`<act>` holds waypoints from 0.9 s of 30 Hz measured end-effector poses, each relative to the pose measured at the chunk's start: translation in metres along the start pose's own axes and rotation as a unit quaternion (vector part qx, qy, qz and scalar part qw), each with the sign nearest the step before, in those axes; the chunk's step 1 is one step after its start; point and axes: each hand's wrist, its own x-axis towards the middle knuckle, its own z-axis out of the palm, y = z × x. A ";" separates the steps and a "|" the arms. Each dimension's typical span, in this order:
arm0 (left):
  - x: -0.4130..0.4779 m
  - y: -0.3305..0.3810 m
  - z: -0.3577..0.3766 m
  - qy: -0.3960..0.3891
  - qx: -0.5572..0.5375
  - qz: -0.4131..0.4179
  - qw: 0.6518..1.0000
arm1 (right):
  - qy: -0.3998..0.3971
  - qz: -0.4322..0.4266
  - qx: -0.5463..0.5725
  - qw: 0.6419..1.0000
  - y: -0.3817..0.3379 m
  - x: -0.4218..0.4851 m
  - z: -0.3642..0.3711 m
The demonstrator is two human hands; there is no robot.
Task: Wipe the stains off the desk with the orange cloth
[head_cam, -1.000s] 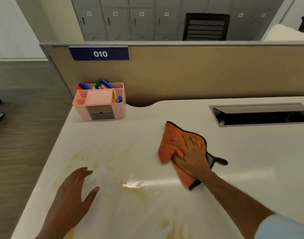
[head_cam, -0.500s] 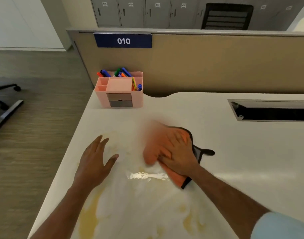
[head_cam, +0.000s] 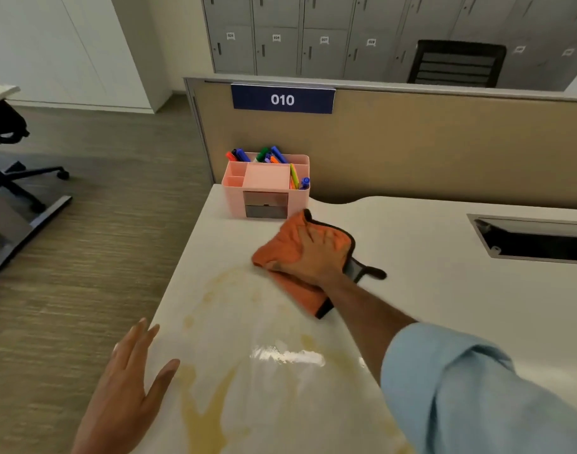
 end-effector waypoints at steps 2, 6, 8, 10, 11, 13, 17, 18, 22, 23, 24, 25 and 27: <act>0.004 0.000 0.003 0.002 -0.002 0.012 1.000 | -0.010 -0.060 -0.010 0.998 -0.034 -0.002 0.020; 0.010 0.001 0.006 -0.005 -0.004 0.033 0.999 | -0.002 -0.164 -0.037 0.986 -0.047 -0.028 0.042; 0.010 -0.001 0.005 -0.010 -0.003 0.037 0.999 | 0.015 -0.169 -0.040 0.985 -0.034 -0.033 0.042; 0.008 -0.008 0.002 -0.013 0.003 0.034 0.999 | 0.024 -0.124 -0.046 0.991 -0.025 -0.026 0.038; 0.006 -0.012 0.001 -0.016 0.003 0.033 0.999 | 0.022 -0.093 -0.051 0.994 -0.022 -0.019 0.035; 0.003 -0.018 0.000 -0.013 -0.008 0.024 1.000 | 0.014 -0.052 -0.058 0.997 -0.029 -0.002 0.030; -0.010 -0.025 0.004 0.005 -0.032 0.026 0.999 | 0.011 -0.039 -0.033 0.999 -0.068 0.023 0.038; -0.013 -0.024 0.006 0.009 -0.034 0.029 0.999 | 0.009 -0.045 -0.033 0.998 -0.079 0.025 0.041; -0.025 -0.025 0.015 0.020 -0.033 0.027 0.999 | -0.007 -0.125 -0.050 0.991 -0.109 0.020 0.056; -0.026 -0.024 0.015 0.024 -0.034 0.027 0.999 | -0.002 -0.165 -0.048 0.985 -0.110 0.014 0.059; -0.026 -0.020 0.014 0.023 -0.035 0.024 0.999 | 0.008 -0.204 -0.046 0.978 -0.107 0.009 0.061; -0.027 -0.019 0.011 0.022 -0.032 0.022 0.999 | 0.018 -0.241 -0.046 0.969 -0.104 0.006 0.062; -0.030 -0.017 0.008 0.020 -0.032 0.023 0.999 | 0.014 -0.264 -0.057 0.963 -0.091 0.006 0.059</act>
